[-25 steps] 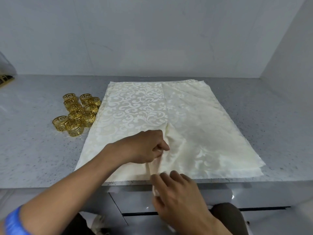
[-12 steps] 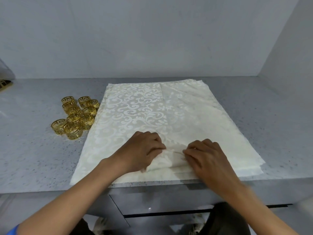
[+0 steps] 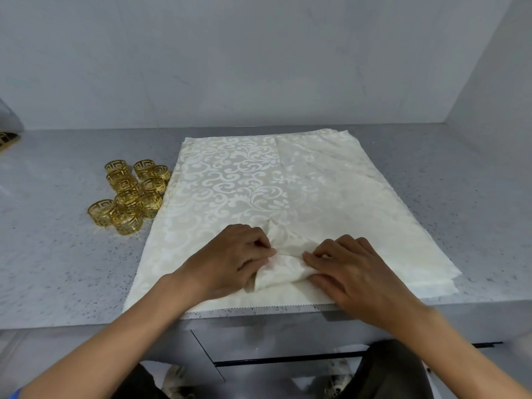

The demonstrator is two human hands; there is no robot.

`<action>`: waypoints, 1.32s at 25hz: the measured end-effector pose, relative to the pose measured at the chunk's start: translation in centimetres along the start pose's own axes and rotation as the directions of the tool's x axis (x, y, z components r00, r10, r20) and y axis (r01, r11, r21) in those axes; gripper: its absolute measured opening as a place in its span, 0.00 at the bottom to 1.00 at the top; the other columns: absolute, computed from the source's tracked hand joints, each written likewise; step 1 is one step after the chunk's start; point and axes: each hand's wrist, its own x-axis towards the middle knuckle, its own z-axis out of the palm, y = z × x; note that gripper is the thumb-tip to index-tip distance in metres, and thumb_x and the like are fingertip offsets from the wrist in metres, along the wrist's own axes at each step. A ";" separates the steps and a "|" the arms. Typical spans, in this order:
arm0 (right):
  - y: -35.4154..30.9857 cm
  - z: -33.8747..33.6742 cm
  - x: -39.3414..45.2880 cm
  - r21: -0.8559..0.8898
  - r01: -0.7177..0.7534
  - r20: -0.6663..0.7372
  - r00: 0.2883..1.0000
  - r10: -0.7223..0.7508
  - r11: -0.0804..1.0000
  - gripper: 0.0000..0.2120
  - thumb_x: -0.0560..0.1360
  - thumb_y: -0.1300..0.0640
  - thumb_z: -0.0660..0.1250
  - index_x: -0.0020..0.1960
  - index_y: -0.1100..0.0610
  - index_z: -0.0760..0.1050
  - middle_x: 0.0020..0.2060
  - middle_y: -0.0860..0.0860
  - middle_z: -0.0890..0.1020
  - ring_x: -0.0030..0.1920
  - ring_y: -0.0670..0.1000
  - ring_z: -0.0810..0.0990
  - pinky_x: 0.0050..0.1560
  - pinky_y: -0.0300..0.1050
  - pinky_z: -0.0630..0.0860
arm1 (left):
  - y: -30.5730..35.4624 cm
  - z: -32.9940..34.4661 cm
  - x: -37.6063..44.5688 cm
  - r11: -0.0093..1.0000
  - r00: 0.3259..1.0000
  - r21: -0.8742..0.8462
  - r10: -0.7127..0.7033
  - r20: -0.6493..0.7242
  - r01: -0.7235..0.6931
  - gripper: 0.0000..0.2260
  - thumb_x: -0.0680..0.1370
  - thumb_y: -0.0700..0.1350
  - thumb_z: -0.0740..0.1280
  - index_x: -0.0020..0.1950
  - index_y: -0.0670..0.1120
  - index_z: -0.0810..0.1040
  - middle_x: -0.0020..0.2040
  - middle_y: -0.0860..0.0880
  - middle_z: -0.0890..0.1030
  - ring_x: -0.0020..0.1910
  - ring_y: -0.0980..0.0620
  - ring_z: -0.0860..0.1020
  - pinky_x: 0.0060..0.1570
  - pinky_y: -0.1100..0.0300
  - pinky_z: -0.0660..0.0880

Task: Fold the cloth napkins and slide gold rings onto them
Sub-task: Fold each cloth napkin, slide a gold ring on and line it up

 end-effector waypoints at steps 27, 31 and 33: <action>1.0 -6.3 5.7 0.538 -0.432 0.145 0.893 0.425 0.724 0.13 0.76 0.58 0.62 0.56 0.48 0.80 0.50 0.42 0.84 0.49 0.45 0.81 0.51 0.48 0.78 | 4.5 -8.7 6.7 0.345 0.612 -0.519 -0.583 0.535 0.782 0.11 0.68 0.38 0.74 0.49 0.38 0.82 0.44 0.41 0.85 0.43 0.42 0.84 0.48 0.47 0.81; -1.4 -1.1 6.1 0.421 -0.394 0.339 0.904 0.261 0.817 0.28 0.82 0.41 0.46 0.80 0.48 0.53 0.77 0.41 0.58 0.76 0.40 0.54 0.72 0.32 0.45 | 2.0 -6.1 6.7 0.182 0.412 -0.389 -0.623 0.665 0.903 0.15 0.69 0.37 0.73 0.55 0.38 0.82 0.49 0.39 0.85 0.49 0.40 0.84 0.59 0.40 0.76; -2.1 1.1 6.1 0.276 -0.353 0.311 0.913 0.264 0.894 0.35 0.77 0.38 0.35 0.80 0.51 0.50 0.79 0.45 0.54 0.78 0.43 0.48 0.71 0.33 0.37 | 0.8 -5.7 6.8 0.151 0.386 -0.376 -0.606 0.696 0.914 0.16 0.69 0.38 0.74 0.56 0.38 0.82 0.50 0.39 0.85 0.52 0.40 0.83 0.60 0.41 0.76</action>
